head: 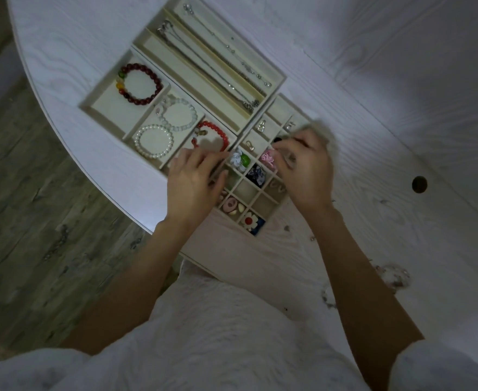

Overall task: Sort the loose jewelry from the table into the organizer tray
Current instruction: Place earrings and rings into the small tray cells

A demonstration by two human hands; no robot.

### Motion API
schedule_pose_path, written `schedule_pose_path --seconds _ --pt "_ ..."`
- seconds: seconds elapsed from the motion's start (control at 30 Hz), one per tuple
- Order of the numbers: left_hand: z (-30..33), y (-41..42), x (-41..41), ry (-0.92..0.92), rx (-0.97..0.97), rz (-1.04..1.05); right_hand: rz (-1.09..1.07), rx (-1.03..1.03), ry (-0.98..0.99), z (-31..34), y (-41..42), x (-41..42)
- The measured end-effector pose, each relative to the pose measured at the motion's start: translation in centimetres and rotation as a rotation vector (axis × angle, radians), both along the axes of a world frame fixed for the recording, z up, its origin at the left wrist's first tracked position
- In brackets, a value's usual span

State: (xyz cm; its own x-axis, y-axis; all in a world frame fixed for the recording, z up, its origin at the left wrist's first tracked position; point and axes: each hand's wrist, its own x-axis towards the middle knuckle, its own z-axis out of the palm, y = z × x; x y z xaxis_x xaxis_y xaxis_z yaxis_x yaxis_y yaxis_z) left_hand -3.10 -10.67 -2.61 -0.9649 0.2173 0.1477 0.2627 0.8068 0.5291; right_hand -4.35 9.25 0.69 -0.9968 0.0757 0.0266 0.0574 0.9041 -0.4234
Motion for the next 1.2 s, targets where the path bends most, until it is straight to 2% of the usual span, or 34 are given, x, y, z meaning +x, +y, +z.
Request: schedule_pose_path --seconds 0.13,0.23,0.3,0.37,0.57,0.9,1.2 --pt "0.2 2.3 1.4 -0.004 -0.025 -0.201 -0.181 0.009 0.038 0.3 4.4 6.5" --pt "0.4 4.5 3.0 -0.02 -0.072 -0.339 -0.332 0.084 -0.126 -1.0 7.8 11.4" --pt "0.6 5.3 3.8 -0.033 -0.119 -0.377 -0.437 0.028 -0.225 -1.8 9.1 12.8" --pt "0.8 5.8 4.4 -0.04 -0.138 -0.389 -0.493 -0.059 -0.238 -2.1 9.7 12.7" --pt "0.9 6.6 5.4 -0.088 -0.181 -0.392 -0.491 -0.087 -0.233 -2.4 8.5 9.2" --pt "1.1 7.3 6.1 -0.064 -0.166 -0.317 -0.353 -0.109 -0.132 -3.1 8.2 9.7" --pt "0.6 7.1 6.0 -0.054 -0.127 -0.315 -0.35 -0.169 -0.192 -2.4 9.0 10.9"
